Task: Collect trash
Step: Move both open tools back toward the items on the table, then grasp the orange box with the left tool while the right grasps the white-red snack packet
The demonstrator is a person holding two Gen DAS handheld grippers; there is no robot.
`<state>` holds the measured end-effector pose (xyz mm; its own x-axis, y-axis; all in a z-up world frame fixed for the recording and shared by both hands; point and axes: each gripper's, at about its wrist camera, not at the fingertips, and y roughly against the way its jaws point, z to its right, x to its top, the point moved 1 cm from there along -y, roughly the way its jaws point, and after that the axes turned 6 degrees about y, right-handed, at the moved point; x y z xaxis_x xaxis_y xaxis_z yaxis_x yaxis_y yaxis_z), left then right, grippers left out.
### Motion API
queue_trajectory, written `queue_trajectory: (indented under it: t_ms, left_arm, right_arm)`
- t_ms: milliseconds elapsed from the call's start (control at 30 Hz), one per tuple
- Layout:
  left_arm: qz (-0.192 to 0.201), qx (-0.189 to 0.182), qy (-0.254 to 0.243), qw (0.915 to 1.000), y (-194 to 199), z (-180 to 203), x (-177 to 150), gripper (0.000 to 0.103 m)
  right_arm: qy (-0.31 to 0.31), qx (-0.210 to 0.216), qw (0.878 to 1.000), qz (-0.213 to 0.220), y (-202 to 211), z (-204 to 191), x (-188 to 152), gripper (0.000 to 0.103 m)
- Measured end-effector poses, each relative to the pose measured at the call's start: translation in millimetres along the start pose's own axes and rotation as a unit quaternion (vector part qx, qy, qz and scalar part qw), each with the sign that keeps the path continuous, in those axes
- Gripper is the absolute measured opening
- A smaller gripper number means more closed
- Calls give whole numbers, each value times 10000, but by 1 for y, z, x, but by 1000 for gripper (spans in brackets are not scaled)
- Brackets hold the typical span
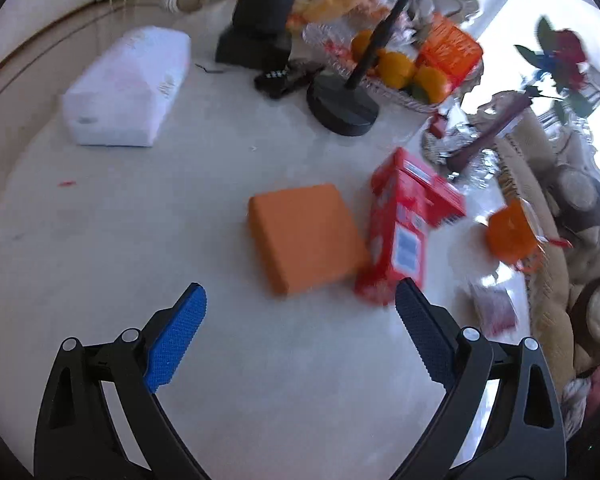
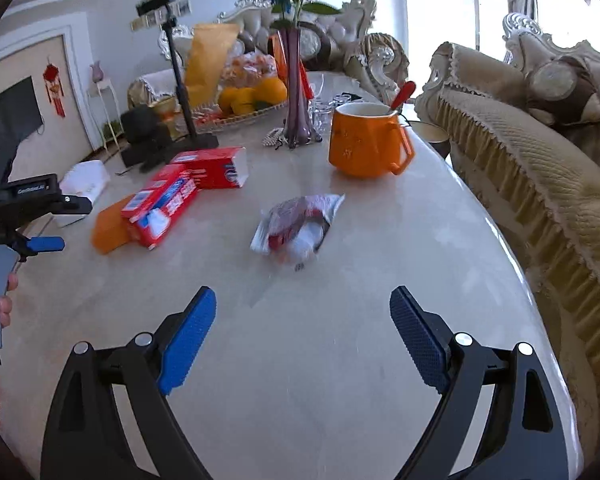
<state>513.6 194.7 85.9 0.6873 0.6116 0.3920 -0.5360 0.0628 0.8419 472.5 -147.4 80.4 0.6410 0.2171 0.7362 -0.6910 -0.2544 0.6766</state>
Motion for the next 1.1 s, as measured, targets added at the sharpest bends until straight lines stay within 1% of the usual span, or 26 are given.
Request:
queue_trajectory:
  t_ms: [67, 100, 167, 267, 367, 500, 600, 633, 733, 767, 800, 833, 867, 900, 1000, 1033, 1100]
  left_arm:
    - [-124, 112, 96, 9998, -19, 3, 14, 93]
    - [-222, 141, 147, 9995, -28, 4, 19, 93]
    - [-291, 238, 267, 9989, -41, 4, 24, 93]
    - [-345, 141, 413, 9985, -54, 6, 32, 93]
    - [-241, 468, 155, 9985, -63, 18, 35, 93]
    - [-120, 893, -241, 9956, -69, 31, 32, 93]
    - [29, 907, -316, 9954, -66, 28, 30, 93]
    - [37, 996, -394, 9942, -66, 26, 29, 93]
    - [21, 899, -549, 9944, -60, 19, 26, 93]
    - [10, 859, -591, 9945, -59, 18, 25, 90]
    - [10, 791, -662, 9947, -57, 18, 24, 86]
    - [19, 660, -751, 9950, -55, 19, 23, 81]
    - [46, 683, -833, 9942, -53, 19, 21, 81]
    - [77, 690, -912, 9934, -52, 21, 20, 80]
    - [173, 786, -1240, 9890, -47, 23, 15, 80]
    - [192, 795, -1299, 9882, -43, 22, 13, 79]
    - [213, 723, -1266, 9891, -34, 18, 9, 79]
  right_arm:
    - [50, -7, 10000, -57, -16, -1, 11, 85]
    - [78, -19, 9999, -79, -17, -4, 13, 85]
    - [159, -68, 9998, -133, -27, -7, 20, 85]
    - [318, -170, 9988, -326, -44, -12, 29, 85]
    - [395, -265, 9979, -439, -56, -13, 33, 85]
    - [323, -361, 9970, -601, -72, -10, 37, 85]
    - [281, -368, 9949, -901, -85, -7, 37, 85]
    - [263, -358, 9944, -959, -87, -7, 37, 84]
    - [188, -313, 9933, -1099, -93, -3, 36, 83]
    - [204, -304, 9934, -1086, -92, -3, 36, 79]
    - [272, -251, 9937, -1059, -91, -4, 37, 71]
    - [373, -153, 9938, -1037, -90, -7, 38, 66]
    - [421, -111, 9936, -1040, -89, -9, 39, 52]
    - [449, -74, 9932, -1070, -87, -11, 39, 47]
    - [403, 174, 9933, -1069, -77, -14, 33, 46]
    - [394, 193, 9936, -1037, -73, -15, 32, 46]
    - [310, 271, 9942, -993, -61, -14, 27, 46]
